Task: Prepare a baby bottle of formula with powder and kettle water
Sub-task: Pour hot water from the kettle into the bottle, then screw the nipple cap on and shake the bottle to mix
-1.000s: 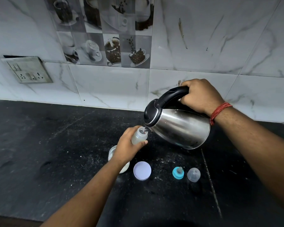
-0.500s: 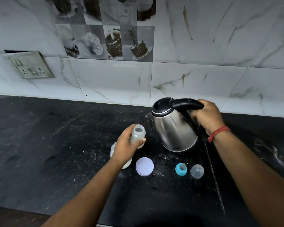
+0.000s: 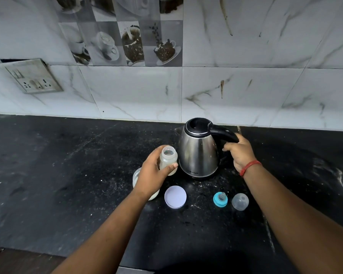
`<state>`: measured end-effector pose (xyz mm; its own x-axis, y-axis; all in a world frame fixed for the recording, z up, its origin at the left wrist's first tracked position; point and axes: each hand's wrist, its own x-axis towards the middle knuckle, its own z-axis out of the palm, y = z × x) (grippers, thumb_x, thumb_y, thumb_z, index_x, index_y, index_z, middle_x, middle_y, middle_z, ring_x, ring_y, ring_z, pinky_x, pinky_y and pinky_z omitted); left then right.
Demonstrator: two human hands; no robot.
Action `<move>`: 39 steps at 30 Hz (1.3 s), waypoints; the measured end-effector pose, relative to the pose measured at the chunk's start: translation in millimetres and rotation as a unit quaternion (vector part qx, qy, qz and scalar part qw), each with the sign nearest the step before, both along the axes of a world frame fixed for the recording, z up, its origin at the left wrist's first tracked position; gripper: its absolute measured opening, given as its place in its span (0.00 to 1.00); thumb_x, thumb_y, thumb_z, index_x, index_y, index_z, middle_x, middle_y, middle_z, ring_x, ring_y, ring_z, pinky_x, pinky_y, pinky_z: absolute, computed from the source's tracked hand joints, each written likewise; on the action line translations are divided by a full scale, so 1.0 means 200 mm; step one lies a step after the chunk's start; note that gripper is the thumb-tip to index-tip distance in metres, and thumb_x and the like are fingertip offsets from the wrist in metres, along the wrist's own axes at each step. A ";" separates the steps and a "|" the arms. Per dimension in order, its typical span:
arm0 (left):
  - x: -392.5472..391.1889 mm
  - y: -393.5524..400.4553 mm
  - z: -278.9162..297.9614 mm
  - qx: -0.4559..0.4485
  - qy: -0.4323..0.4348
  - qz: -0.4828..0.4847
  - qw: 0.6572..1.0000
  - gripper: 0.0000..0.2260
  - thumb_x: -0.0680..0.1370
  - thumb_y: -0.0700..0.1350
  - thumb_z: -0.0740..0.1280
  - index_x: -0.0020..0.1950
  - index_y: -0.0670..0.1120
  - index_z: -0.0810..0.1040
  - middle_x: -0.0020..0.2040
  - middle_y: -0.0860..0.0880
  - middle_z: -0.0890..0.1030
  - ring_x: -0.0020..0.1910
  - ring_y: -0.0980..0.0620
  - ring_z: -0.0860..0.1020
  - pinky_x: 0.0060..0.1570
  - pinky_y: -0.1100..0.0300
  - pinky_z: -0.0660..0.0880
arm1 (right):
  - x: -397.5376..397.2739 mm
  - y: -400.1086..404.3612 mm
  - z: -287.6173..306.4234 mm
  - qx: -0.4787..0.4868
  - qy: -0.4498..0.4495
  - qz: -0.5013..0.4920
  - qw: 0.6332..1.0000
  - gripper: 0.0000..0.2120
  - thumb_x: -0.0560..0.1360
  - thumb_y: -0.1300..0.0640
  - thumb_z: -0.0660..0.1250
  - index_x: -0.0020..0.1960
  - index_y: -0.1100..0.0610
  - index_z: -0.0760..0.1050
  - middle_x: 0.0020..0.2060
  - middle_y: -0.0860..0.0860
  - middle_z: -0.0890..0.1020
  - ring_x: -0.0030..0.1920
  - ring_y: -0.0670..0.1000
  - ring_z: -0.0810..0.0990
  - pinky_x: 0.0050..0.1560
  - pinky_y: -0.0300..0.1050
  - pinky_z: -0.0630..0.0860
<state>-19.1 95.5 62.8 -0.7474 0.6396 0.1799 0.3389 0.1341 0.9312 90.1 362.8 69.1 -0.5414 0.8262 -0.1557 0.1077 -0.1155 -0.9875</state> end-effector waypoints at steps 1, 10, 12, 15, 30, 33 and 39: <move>0.00 0.00 0.00 -0.001 0.003 0.000 1.000 0.21 0.74 0.47 0.76 0.66 0.56 0.76 0.61 0.55 0.82 0.62 0.54 0.80 0.67 0.48 0.76 | 0.01 0.01 -0.02 -0.010 0.004 0.003 1.000 0.24 0.64 0.80 0.63 0.48 0.54 0.80 0.36 0.52 0.80 0.40 0.52 0.79 0.44 0.46 0.76; 0.02 0.06 -0.01 0.008 -0.009 -0.010 1.000 0.22 0.76 0.42 0.77 0.68 0.50 0.76 0.62 0.52 0.82 0.62 0.53 0.81 0.67 0.48 0.76 | 0.07 0.09 -0.08 0.025 -0.045 0.069 0.996 0.22 0.69 0.74 0.70 0.53 0.51 0.78 0.43 0.52 0.83 0.47 0.53 0.81 0.50 0.47 0.77; 0.03 0.08 -0.01 0.012 -0.016 -0.018 1.000 0.22 0.76 0.40 0.77 0.68 0.50 0.76 0.62 0.52 0.82 0.62 0.53 0.81 0.67 0.48 0.77 | 0.10 0.10 -0.09 0.048 -0.089 0.067 0.993 0.22 0.69 0.69 0.73 0.54 0.48 0.73 0.53 0.54 0.80 0.54 0.54 0.80 0.56 0.49 0.77; 0.04 0.09 -0.02 0.012 -0.013 -0.027 0.999 0.23 0.76 0.42 0.77 0.68 0.52 0.76 0.63 0.53 0.82 0.62 0.53 0.81 0.66 0.47 0.77 | 0.18 0.05 -0.12 0.067 -0.142 0.033 0.987 0.25 0.71 0.66 0.73 0.62 0.51 0.67 0.63 0.55 0.72 0.59 0.52 0.76 0.56 0.45 0.74; 0.19 0.14 -0.17 -0.018 -0.026 -0.081 0.996 0.22 0.76 0.43 0.77 0.66 0.57 0.77 0.62 0.55 0.81 0.62 0.52 0.80 0.65 0.48 0.78 | 0.52 -0.32 -0.33 0.449 -0.361 0.289 0.765 0.36 0.74 0.47 0.73 0.76 0.54 0.62 0.61 0.50 0.80 0.67 0.51 0.73 0.81 0.48 0.50; 0.21 0.15 -0.19 -0.028 -0.012 -0.092 0.995 0.21 0.76 0.44 0.77 0.66 0.58 0.76 0.62 0.56 0.80 0.64 0.53 0.78 0.66 0.50 0.76 | 0.49 -0.34 -0.36 0.486 -0.391 0.292 0.725 0.37 0.76 0.52 0.70 0.79 0.57 0.56 0.61 0.54 0.80 0.66 0.54 0.74 0.81 0.49 0.49; 0.21 0.14 -0.19 -0.038 -0.010 -0.101 0.994 0.21 0.76 0.45 0.77 0.66 0.59 0.76 0.62 0.56 0.81 0.64 0.55 0.78 0.67 0.51 0.75 | 0.46 -0.35 -0.33 0.481 -0.380 0.275 0.741 0.34 0.76 0.53 0.70 0.77 0.55 0.61 0.61 0.53 0.80 0.64 0.54 0.75 0.77 0.46 0.59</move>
<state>23.2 124.0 24.8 -0.6056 0.7880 0.1111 0.3474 0.1362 0.9278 183.0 293.5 3.9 -0.8952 0.4401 -0.0701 0.4444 0.8698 -0.2144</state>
